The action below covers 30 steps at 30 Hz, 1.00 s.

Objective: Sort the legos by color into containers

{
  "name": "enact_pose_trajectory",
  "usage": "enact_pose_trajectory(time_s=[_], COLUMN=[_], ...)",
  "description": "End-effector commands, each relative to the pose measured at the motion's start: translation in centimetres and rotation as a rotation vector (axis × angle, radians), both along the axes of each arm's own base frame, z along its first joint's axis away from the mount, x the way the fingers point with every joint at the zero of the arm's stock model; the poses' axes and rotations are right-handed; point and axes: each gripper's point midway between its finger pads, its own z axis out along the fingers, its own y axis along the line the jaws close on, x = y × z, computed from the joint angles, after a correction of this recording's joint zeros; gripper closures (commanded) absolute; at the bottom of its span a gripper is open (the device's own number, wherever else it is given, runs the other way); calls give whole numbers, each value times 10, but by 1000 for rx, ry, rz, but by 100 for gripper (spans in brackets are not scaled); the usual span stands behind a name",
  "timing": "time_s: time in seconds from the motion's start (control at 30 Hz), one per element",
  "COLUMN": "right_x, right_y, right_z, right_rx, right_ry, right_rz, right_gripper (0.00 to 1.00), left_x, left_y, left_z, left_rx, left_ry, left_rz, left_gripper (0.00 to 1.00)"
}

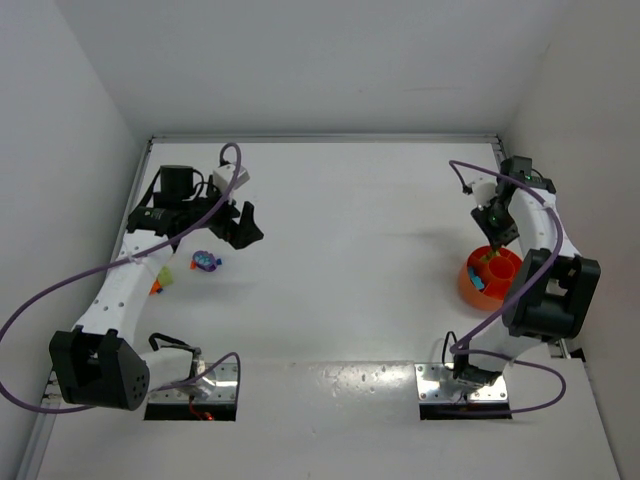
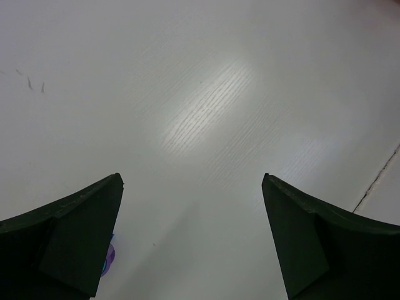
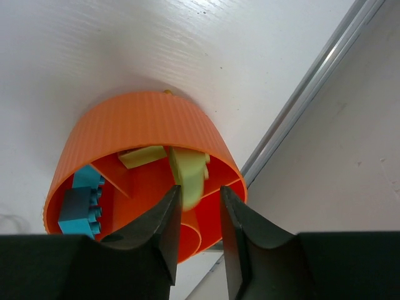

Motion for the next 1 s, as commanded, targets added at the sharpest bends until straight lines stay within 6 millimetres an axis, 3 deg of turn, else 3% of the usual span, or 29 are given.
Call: enact_pose_trajectory(time_s=[0.0,0.27,0.37,0.5,0.53,0.6,0.63,0.67,0.83,0.97], right_x=[11,20,27,33,37,44,46,46,52,58], right_y=[-8,-7,-5,24,26,40,41,43,64,79], right_z=[9,22,39,59,72,79,85,85,74,63], right_rx=[-33,-26,0,119,127,191,196,209,286,345], right_ry=[-51,-102,-162,-196,-227,-263,-283,-285,-268,-237], right_rz=[-36,-30,-34,1,9,5,11,1,23,16], right_gripper=[66,63,63,63,63,63,63,63,63,62], left_x=[5,7,15,22,21,9,4,-9,-41,-46], left_y=[4,5,24,73,85,114,137,150,230,257], left_z=[11,14,16,14,9,-9,-17,-26,-50,-63], left_rx=[-14,-9,4,78,120,213,254,289,438,482], left_ry=[-23,-32,-35,-22,-17,72,103,159,262,338], left_rz=[15,22,113,298,316,395,442,464,613,721], left_gripper=[0,0,0,0,0,0,0,0,0,0])
